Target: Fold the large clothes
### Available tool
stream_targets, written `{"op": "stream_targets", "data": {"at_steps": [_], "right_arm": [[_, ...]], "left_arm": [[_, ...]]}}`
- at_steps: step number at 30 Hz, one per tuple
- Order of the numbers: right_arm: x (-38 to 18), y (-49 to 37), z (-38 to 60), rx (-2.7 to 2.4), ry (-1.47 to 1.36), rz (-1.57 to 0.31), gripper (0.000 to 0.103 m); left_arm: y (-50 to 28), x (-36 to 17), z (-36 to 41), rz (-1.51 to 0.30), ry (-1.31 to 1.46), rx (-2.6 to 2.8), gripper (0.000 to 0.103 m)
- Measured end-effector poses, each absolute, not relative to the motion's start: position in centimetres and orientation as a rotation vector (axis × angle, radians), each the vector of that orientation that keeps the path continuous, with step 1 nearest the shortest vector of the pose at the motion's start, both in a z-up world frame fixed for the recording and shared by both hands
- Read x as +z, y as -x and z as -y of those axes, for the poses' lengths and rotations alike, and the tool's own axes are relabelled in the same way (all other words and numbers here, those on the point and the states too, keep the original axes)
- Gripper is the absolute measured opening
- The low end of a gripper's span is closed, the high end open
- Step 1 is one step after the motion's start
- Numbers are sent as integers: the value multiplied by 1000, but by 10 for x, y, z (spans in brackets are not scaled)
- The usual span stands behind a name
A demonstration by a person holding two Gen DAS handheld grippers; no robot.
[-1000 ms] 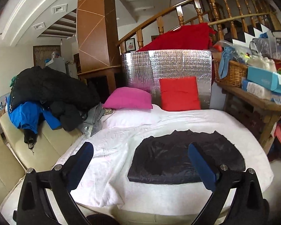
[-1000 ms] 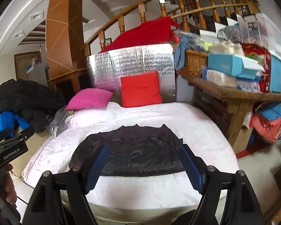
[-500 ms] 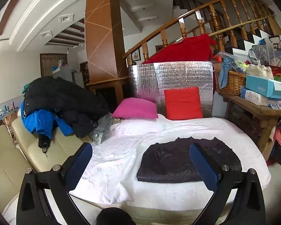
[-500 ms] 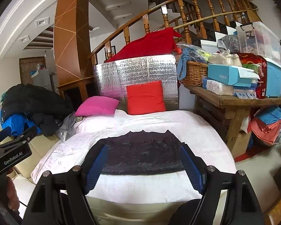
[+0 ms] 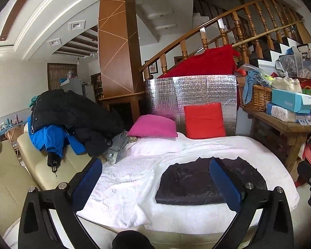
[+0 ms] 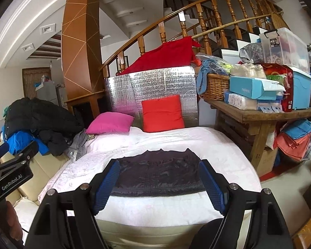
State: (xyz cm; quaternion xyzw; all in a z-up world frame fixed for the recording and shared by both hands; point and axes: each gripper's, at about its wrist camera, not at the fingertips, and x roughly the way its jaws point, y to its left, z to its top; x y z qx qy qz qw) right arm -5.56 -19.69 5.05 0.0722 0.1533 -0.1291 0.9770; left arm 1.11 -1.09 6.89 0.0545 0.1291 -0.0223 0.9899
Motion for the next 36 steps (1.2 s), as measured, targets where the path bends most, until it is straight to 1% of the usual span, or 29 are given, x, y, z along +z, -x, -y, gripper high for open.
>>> {"op": "stream_targets", "data": {"at_steps": [16, 36], "right_arm": [[47, 48, 189, -236, -132, -343, 81], [48, 46, 190, -231, -136, -341, 81]], "left_arm": [[-11, 66, 7, -265, -102, -35, 103], [-11, 66, 5, -271, -97, -28, 103]]}}
